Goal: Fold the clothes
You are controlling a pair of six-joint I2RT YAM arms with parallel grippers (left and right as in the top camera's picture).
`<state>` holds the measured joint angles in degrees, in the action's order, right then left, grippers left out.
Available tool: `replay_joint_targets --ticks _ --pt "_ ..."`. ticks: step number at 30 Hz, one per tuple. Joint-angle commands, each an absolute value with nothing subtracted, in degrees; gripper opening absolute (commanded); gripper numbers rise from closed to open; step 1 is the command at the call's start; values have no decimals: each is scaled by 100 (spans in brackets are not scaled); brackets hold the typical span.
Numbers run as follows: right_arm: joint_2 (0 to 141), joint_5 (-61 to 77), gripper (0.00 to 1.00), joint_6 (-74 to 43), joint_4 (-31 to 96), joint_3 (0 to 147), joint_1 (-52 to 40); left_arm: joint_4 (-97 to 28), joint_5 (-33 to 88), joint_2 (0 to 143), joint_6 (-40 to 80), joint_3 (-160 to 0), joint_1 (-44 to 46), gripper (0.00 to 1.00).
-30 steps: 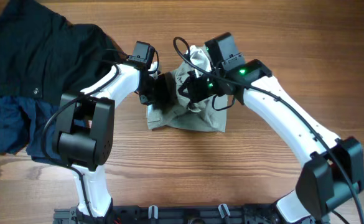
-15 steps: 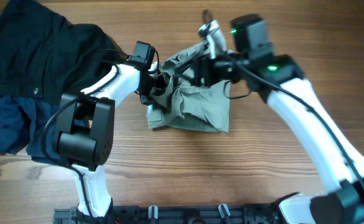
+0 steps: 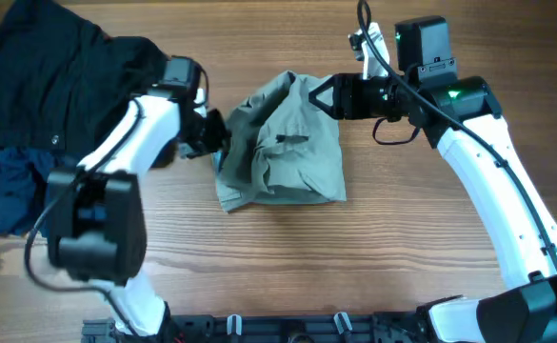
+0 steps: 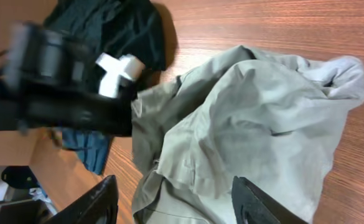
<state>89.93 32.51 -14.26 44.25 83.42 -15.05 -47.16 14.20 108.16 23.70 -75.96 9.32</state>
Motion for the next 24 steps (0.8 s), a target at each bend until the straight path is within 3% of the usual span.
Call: replay_joint_targets --ticks 1,3,6,13,14,15,16,17,24 --pt "9150 3109 52 -1372 4550 8377 -1490 -4720 727 9985 2117 -7577 941 47" --pt "9408 3135 50 -1372 4711 8377 -1496 -4720 331 9566 2119 -7577 941 54" --pt "9898 3435 50 -1238 4718 8377 -1516 -4659 183 8858 2123 -7577 875 56" --pt "10471 3852 61 -921 4427 8377 -2043 -4836 180 8357 2119 -7577 534 56" --pt "10471 3865 55 -923 4364 8377 -2130 -4862 180 8357 2119 -7577 534 57" --pt "10471 3868 25 -989 4294 8377 -2231 -4860 180 8357 2119 -7577 534 56" --pt "10471 3865 8 -1050 4241 8377 -2296 -4851 180 8357 2119 -7577 528 56" --pt "10471 3868 4 -1066 4156 8377 -2386 -4840 183 8357 2121 -7577 523 56" --pt "11093 3306 4 -1772 2912 8377 -3402 -4831 183 8355 2126 -7577 521 55"
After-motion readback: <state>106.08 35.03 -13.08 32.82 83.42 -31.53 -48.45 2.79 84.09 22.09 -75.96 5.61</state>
